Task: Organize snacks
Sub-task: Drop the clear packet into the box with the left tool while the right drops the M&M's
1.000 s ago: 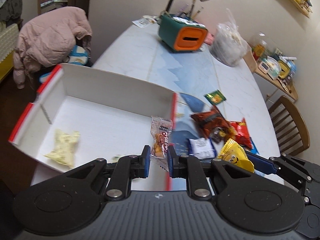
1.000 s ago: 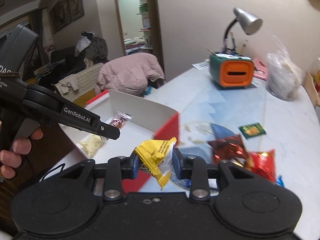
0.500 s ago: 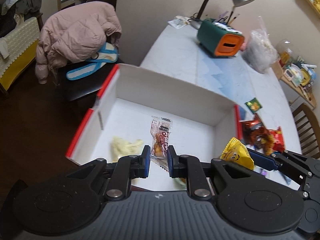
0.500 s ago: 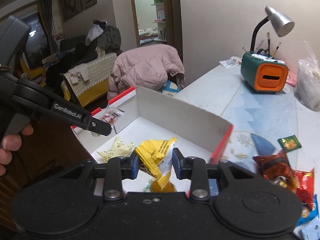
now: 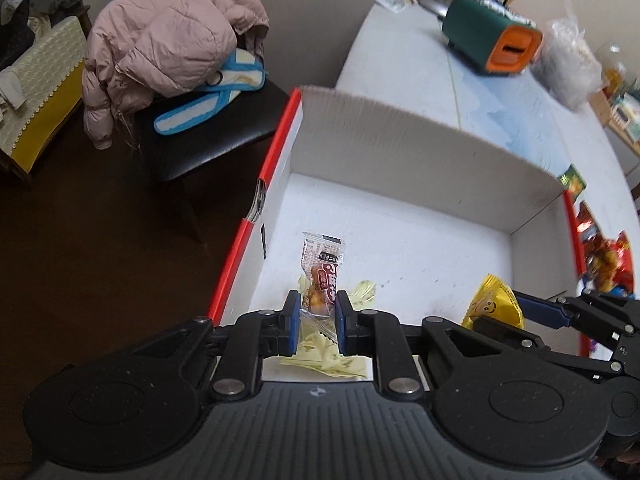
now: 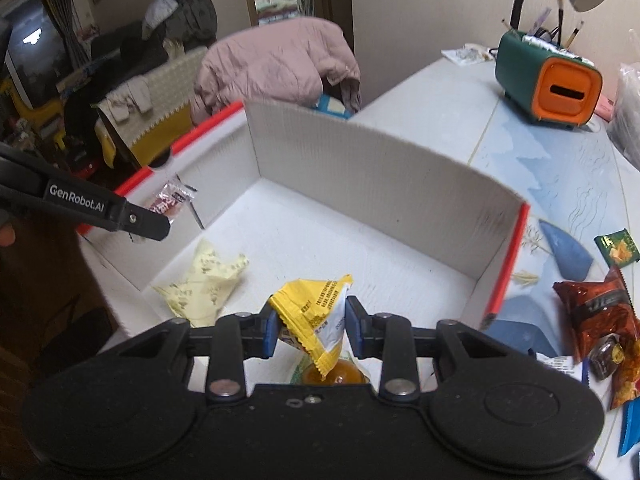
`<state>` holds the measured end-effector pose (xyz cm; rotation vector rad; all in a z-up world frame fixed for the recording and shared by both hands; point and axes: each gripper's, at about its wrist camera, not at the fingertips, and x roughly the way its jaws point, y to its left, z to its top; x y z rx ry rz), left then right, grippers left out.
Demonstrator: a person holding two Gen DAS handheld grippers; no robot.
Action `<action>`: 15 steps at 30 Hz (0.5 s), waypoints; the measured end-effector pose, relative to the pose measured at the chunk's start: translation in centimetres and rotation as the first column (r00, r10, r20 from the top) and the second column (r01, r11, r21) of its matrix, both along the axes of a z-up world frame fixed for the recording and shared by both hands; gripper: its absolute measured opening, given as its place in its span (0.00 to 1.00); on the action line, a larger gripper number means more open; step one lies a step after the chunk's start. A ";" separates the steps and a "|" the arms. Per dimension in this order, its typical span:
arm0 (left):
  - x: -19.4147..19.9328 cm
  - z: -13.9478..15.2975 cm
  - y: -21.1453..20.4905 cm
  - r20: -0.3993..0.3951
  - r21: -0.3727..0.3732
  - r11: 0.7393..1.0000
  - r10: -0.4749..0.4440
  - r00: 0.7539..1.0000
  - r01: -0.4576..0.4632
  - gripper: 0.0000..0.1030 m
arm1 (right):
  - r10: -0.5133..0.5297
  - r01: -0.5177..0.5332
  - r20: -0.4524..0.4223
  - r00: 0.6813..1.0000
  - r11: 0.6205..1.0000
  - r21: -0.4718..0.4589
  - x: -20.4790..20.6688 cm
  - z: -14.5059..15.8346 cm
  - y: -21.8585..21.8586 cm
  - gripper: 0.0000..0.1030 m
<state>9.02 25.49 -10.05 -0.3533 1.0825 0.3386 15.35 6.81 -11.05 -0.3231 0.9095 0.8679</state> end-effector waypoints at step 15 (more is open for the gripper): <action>1.3 -2.7 -1.3 -0.085 0.040 0.994 -0.103 0.991 0.106 0.17 | -0.010 0.006 -0.052 0.999 0.997 -0.076 0.3 -2.3 1.4 0.33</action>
